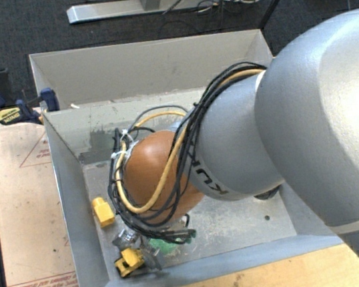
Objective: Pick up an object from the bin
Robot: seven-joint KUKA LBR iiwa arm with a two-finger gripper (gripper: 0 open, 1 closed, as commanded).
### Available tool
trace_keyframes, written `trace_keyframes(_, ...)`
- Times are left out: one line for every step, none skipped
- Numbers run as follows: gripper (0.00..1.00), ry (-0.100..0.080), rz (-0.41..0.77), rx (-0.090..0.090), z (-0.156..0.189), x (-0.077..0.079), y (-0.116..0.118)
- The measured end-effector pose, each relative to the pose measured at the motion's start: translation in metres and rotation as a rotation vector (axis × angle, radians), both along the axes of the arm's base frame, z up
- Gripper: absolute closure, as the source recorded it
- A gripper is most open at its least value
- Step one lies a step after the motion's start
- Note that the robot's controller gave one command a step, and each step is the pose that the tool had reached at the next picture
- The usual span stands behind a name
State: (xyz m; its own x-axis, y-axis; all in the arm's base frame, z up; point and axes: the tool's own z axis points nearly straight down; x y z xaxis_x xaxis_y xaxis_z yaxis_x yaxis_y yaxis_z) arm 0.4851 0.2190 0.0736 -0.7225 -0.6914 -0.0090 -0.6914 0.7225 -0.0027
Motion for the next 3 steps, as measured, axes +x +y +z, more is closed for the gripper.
trace_keyframes(1.00,0.000,-0.001,0.000,0.000,0.000,0.000)
trace_keyframes(1.00,0.002,0.000,0.000,0.003,-0.001,0.000)
trace_keyframes(1.00,0.007,-0.002,-0.002,0.018,-0.001,0.000)
